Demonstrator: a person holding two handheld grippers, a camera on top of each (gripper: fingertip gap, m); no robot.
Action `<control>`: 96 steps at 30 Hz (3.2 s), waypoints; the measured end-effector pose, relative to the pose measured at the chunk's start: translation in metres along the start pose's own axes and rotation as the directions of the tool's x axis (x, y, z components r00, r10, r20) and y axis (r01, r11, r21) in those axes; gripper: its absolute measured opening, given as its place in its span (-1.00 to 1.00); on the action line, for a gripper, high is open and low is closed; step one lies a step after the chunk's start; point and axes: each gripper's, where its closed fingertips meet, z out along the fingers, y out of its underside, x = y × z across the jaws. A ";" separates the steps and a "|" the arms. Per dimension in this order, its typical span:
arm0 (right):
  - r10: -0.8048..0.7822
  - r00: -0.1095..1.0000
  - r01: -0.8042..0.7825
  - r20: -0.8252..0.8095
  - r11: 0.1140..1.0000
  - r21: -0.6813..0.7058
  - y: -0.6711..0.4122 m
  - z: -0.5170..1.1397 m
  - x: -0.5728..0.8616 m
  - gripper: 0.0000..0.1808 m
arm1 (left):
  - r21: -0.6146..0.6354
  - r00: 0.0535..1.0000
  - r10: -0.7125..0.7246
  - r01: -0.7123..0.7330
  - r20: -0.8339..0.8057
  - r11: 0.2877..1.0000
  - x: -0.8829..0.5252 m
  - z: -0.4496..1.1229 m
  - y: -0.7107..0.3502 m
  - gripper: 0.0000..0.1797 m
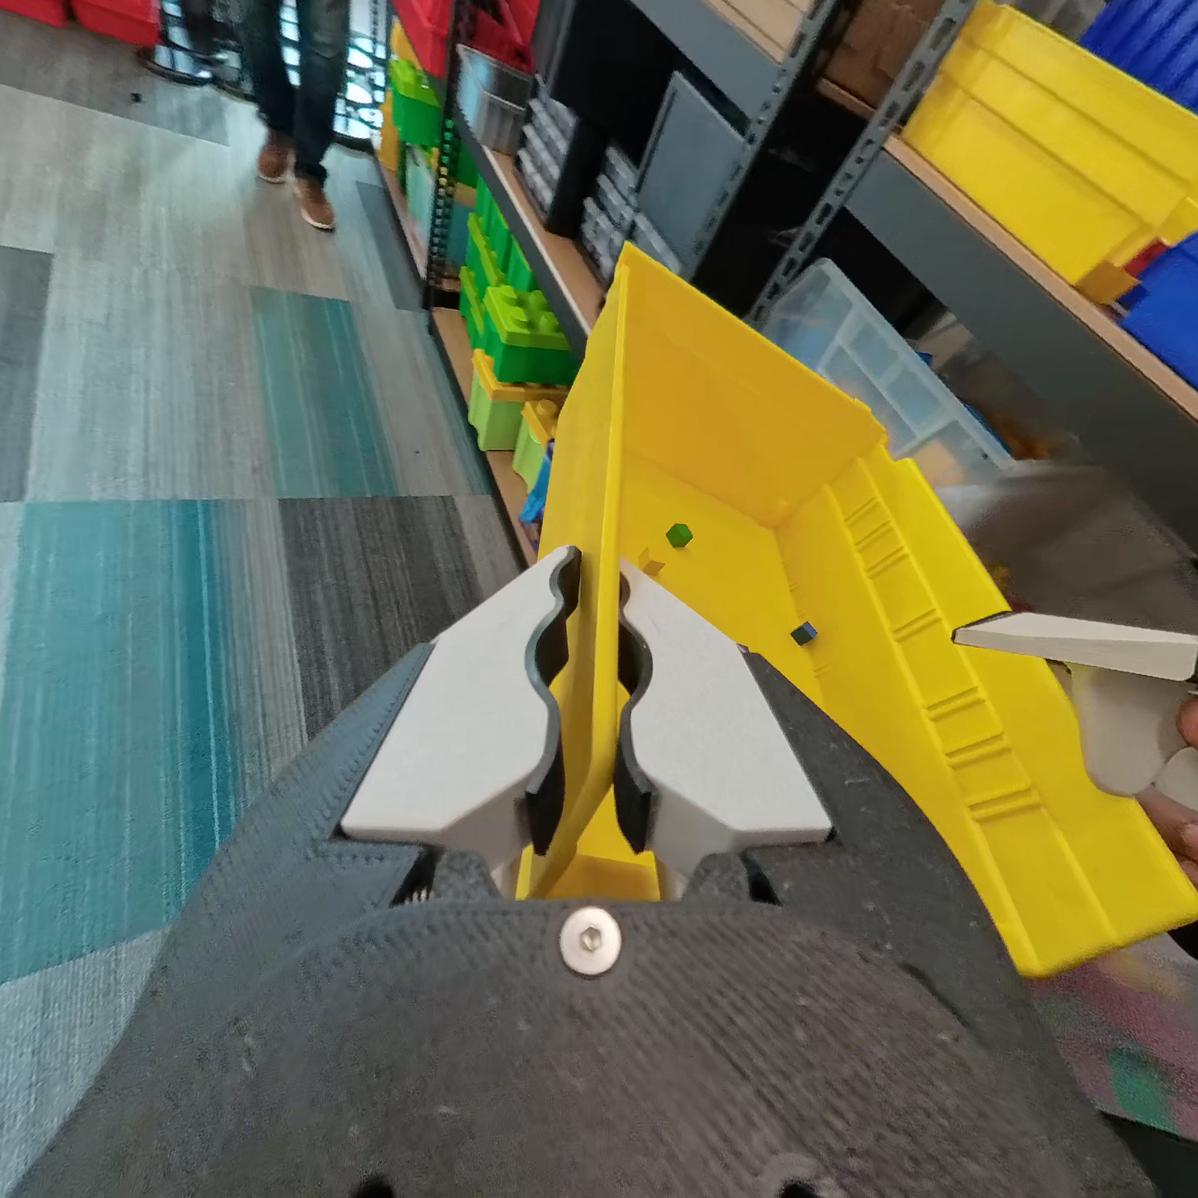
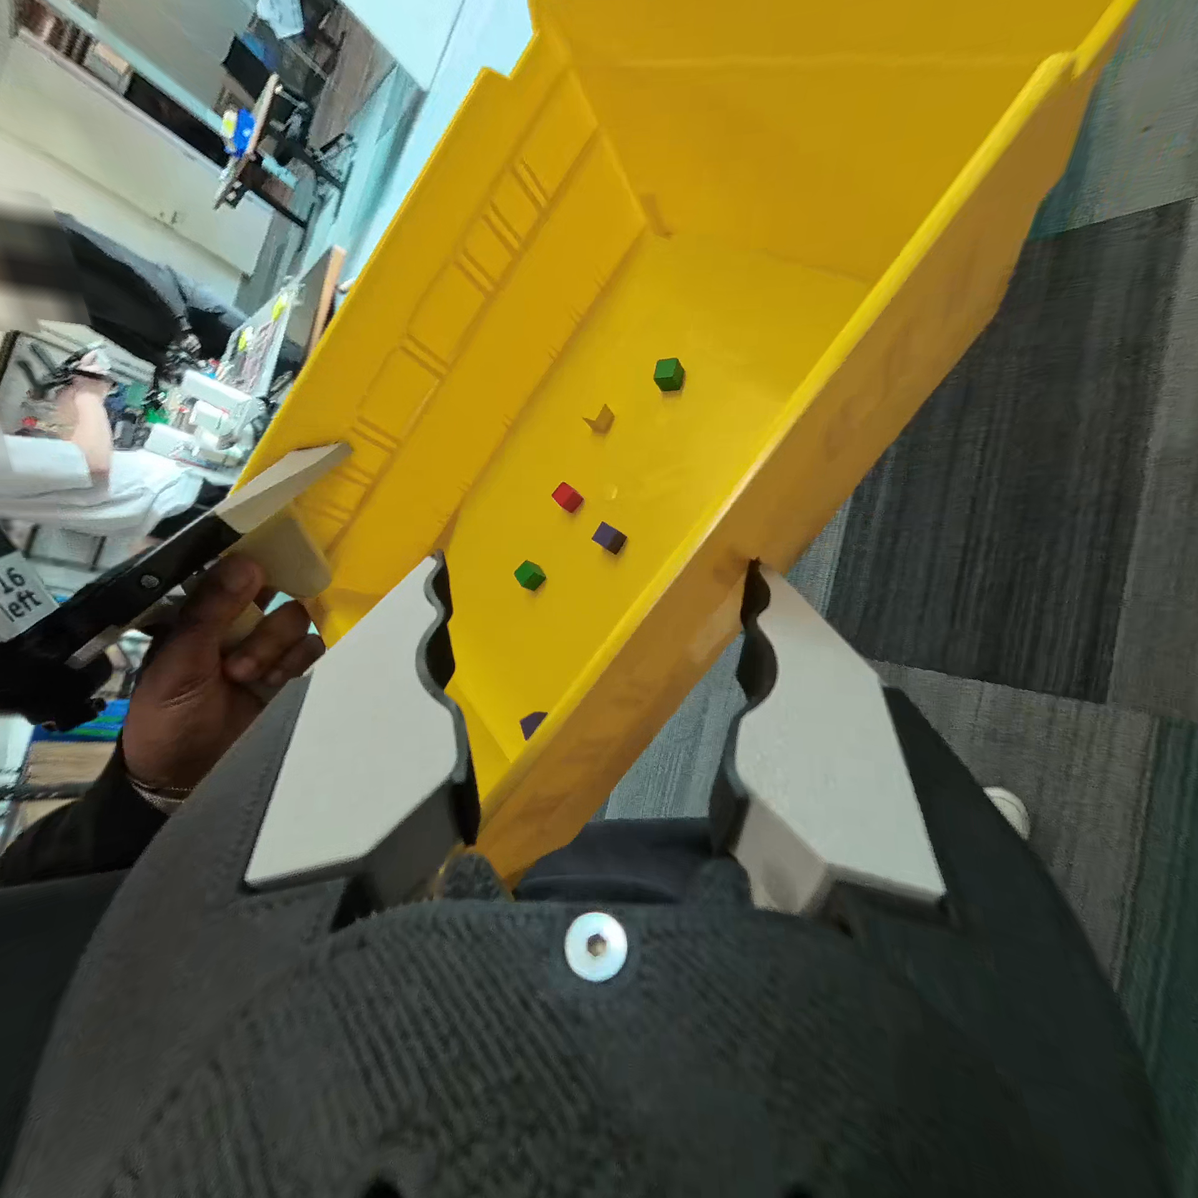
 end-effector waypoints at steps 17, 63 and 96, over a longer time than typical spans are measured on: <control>-0.342 0.900 0.376 0.271 0.923 -0.085 -0.065 0.073 -0.025 0.44 | 0.069 0.923 -0.225 0.214 0.312 0.974 -0.050 0.017 -0.007 -1.00; 0.330 0.837 -0.341 0.438 0.938 -0.055 -0.095 0.274 -0.155 0.54 | 0.148 0.984 -0.175 0.169 0.026 0.974 -0.291 0.034 -0.135 -1.00; 0.516 0.691 -0.238 0.507 0.824 -0.515 -0.047 0.172 -0.091 0.53 | 0.114 0.914 0.062 -0.117 0.402 0.987 -0.149 -0.010 -0.053 -1.00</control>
